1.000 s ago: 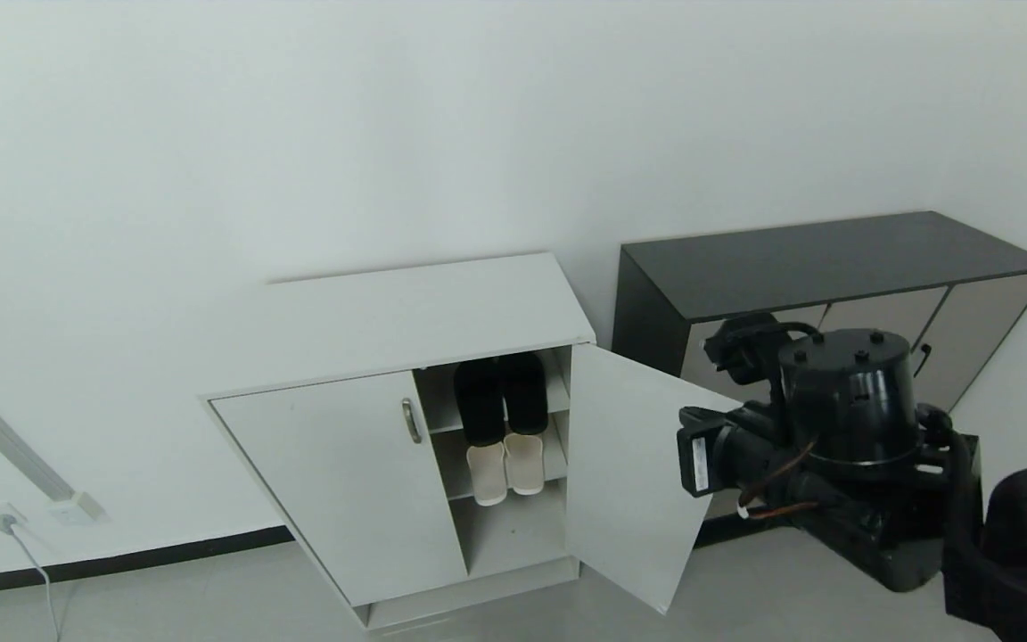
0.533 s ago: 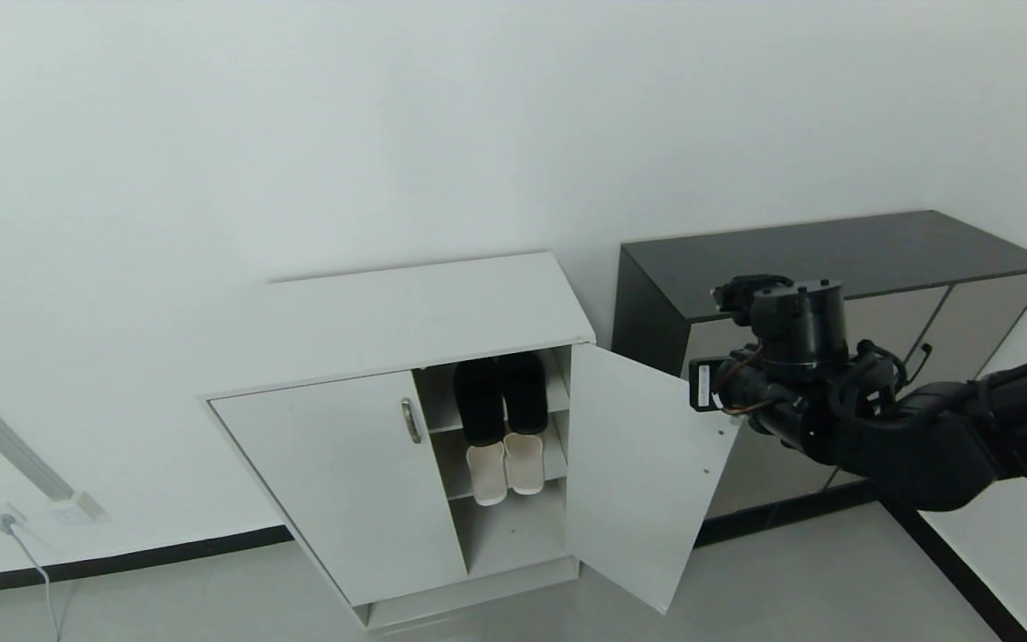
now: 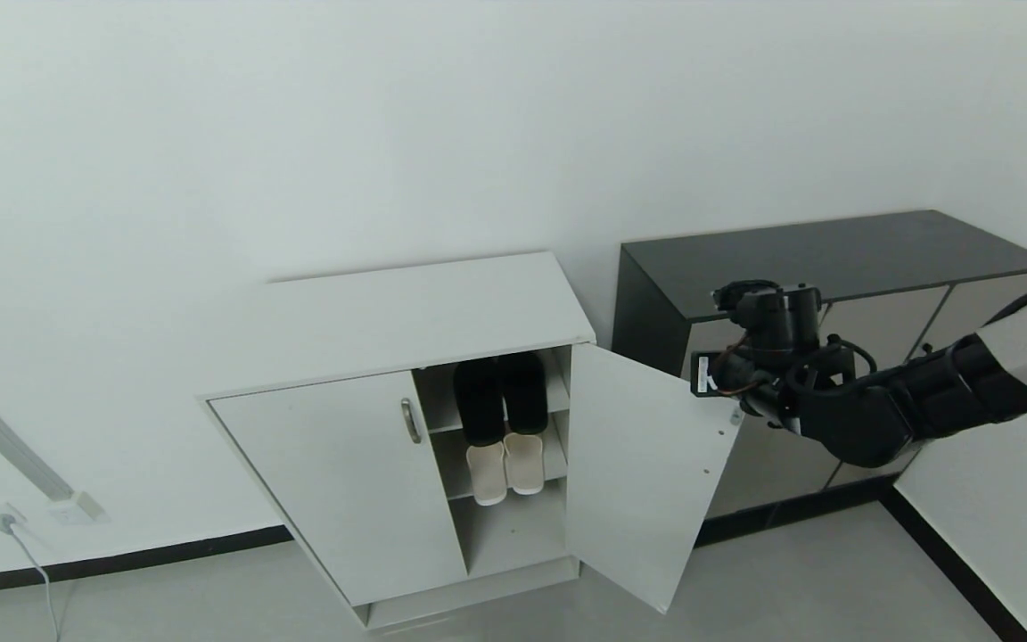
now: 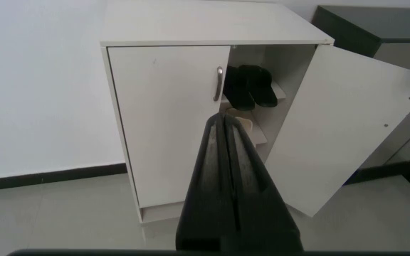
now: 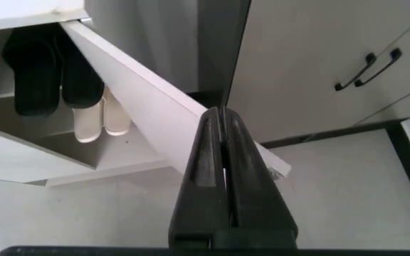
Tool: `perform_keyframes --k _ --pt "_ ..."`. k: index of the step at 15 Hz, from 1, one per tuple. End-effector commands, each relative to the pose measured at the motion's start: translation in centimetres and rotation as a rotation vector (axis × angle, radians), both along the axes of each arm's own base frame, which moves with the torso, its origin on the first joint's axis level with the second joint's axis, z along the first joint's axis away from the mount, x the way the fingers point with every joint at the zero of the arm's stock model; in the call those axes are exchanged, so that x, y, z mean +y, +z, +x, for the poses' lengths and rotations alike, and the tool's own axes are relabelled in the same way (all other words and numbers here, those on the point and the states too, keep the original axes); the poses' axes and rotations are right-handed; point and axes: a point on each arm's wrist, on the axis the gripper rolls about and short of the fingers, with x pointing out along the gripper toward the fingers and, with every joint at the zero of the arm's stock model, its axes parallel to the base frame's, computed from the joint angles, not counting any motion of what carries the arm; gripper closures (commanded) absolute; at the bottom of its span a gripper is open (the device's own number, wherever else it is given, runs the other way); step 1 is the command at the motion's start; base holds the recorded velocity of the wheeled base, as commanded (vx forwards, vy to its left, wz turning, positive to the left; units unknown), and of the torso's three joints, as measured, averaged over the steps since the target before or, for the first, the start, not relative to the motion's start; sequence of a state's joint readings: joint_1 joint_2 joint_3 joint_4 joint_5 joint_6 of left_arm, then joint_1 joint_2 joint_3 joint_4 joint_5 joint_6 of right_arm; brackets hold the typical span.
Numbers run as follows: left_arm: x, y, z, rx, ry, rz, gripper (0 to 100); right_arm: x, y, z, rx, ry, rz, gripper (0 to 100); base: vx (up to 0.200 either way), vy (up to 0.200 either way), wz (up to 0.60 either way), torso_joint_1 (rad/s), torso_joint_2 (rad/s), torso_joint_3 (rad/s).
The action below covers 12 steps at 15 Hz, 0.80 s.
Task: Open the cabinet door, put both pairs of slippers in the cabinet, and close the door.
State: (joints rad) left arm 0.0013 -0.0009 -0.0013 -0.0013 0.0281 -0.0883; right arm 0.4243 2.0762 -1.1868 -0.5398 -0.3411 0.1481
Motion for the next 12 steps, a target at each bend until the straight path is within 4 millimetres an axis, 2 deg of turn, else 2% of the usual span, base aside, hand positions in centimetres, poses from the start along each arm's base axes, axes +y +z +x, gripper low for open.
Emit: perform_keyframes --k 1,8,12 --pt "0.0 0.0 0.0 0.000 0.000 0.001 100 -0.6 -1.7 1.6 0.026 -0.014 -0.003 100 0.000 0.000 0.00 0.000 0.00 0.000" --pt "0.0 0.0 0.0 0.000 0.001 -0.001 100 -1.2 -3.9 4.2 0.039 -0.025 0.005 100 0.000 0.000 0.00 0.000 0.00 0.000" --pt "0.0 0.0 0.0 0.000 0.001 -0.001 100 -1.7 -4.9 5.0 0.052 -0.040 0.000 100 0.000 0.000 0.00 0.000 0.00 0.000"
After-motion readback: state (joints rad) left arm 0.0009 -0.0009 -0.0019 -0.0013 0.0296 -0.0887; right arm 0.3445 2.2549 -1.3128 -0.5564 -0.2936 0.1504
